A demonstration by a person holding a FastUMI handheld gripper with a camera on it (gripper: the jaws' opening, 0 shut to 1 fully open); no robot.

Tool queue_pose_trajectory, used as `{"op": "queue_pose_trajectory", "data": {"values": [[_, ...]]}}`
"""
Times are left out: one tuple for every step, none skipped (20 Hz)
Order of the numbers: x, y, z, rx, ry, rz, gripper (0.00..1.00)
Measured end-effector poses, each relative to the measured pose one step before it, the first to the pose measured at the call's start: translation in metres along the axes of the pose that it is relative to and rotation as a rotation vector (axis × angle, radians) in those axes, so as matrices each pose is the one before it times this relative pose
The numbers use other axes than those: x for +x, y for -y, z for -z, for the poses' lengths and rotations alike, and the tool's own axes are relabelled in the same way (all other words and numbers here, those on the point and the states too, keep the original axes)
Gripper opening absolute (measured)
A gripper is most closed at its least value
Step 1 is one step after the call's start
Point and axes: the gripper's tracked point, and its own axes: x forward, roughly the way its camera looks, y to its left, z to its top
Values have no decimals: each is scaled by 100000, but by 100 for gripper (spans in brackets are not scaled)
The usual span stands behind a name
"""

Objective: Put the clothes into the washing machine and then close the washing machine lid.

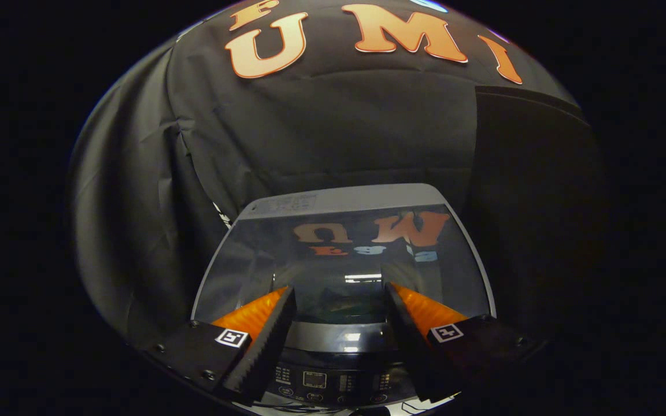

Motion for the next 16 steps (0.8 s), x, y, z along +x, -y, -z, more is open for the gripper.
{"op": "queue_pose_trajectory", "data": {"values": [[-931, -212, -1458, -901, 2790, -46, 99], [-1195, -212, -1918, -654, 3301, -437, 99], [-1622, -357, -2091, -679, 3886, -918, 99], [-1920, -151, -2112, -1084, 4509, -634, 99], [-2051, -126, -2210, -879, 5440, -392, 99], [-2329, 96, -2414, -524, 5654, -87, 99], [-2153, 59, -2207, -14, 5259, -645, 98], [-1927, 442, -2329, -241, 4473, 215, 98], [-2017, 454, -1913, -155, 4491, 626, 98], [-1635, 440, -1186, -342, 3586, 1850, 98], [-1514, 626, -1271, 356, 2779, 1533, 98], [-1203, 382, -661, 564, 1615, 1863, 98], [-1208, 915, -329, -385, 544, 2533, 98], [-1994, 2180, -1408, -2235, 1689, 3734, 98], [-1807, 2250, -1312, -2364, 2266, 4104, 98], [-1931, 2522, -1989, -2489, 3018, 2804, 97]]}}
